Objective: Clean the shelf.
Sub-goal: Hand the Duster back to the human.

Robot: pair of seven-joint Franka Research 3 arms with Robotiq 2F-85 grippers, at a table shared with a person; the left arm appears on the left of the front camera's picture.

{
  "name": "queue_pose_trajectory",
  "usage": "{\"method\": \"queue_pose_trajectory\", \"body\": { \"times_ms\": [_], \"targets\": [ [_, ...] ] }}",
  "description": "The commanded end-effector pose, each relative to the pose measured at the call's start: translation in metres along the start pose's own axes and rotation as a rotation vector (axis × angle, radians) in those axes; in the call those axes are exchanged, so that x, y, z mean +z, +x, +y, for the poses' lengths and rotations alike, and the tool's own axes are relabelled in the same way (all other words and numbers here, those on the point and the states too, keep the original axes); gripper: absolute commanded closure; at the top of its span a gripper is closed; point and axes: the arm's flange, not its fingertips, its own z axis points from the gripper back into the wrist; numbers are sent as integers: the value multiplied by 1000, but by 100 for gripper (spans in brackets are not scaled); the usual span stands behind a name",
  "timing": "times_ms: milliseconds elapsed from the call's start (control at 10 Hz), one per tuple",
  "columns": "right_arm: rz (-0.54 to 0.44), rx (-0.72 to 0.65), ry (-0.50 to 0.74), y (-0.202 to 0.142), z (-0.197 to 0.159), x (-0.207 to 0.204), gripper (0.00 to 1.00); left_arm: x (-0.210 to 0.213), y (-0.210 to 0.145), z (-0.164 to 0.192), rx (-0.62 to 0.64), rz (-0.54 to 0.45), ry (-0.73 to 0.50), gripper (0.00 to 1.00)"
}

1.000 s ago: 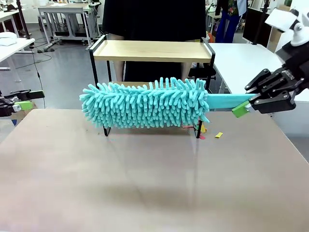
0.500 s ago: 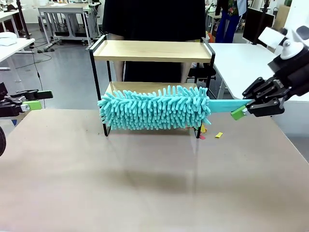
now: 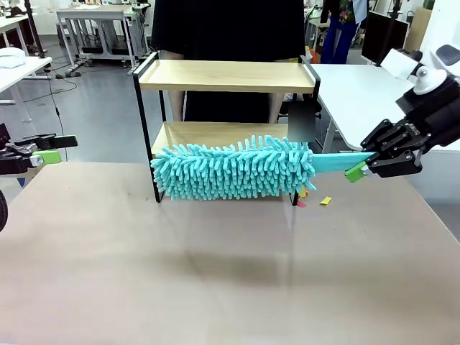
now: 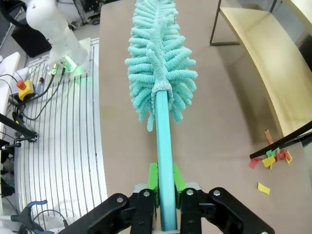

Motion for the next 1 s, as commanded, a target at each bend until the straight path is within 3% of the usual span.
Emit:
{"method": "queue_pose_trajectory", "body": {
  "times_ms": [0, 200, 900],
  "targets": [
    [-34, -7, 6, 4, 2, 2, 87, 0, 0, 0, 1, 0, -1, 0],
    [-34, -7, 6, 4, 2, 2, 87, -31, -9, -16, -58, -18, -42, 0],
    [-34, -7, 6, 4, 2, 2, 87, -120, -28, -78, -79, -28, -110, 0]
  ]
}}
